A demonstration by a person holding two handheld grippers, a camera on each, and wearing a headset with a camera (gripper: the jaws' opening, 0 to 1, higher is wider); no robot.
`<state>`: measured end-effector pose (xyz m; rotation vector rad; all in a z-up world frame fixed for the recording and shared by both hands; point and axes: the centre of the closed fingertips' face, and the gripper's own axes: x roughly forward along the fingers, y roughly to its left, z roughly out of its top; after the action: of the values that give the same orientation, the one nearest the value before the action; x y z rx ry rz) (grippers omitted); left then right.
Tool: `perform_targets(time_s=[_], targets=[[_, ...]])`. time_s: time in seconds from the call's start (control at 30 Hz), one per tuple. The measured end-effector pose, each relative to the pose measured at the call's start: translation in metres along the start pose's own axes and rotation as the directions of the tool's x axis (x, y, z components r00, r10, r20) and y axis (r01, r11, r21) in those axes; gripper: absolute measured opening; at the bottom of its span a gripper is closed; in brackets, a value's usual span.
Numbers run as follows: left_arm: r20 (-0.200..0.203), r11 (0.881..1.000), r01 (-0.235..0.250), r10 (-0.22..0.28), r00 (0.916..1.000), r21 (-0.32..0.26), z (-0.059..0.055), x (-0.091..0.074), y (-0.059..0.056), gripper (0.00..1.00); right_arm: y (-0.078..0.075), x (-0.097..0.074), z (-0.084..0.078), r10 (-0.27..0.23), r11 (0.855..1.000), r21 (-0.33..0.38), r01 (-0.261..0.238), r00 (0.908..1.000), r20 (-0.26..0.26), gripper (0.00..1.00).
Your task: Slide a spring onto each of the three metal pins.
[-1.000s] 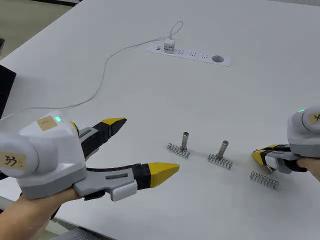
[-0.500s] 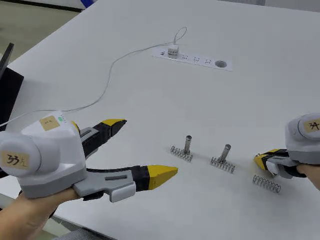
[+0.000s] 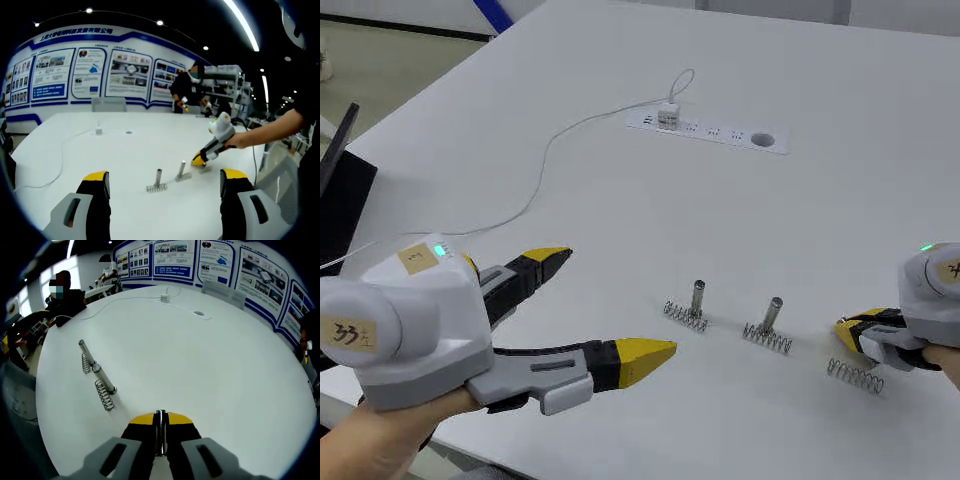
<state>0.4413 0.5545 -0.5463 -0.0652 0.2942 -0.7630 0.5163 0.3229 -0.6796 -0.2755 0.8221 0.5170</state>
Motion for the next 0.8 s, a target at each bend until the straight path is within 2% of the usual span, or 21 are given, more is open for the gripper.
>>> perform_targets(time_s=[0.4,0.8], targets=[[0.002,1.000,-0.005,0.005,1.0000,0.007,0.002,-0.002,-0.005,0.93,0.001,-0.009,0.008,0.000,1.000,0.007,-0.001,0.9984,0.057,0.07],[0.010,1.000,-0.025,0.025,0.9996,0.007,0.003,-0.007,-0.005,0.93,0.005,-0.017,0.013,0.008,1.000,0.009,-0.009,0.9962,0.087,0.07]])
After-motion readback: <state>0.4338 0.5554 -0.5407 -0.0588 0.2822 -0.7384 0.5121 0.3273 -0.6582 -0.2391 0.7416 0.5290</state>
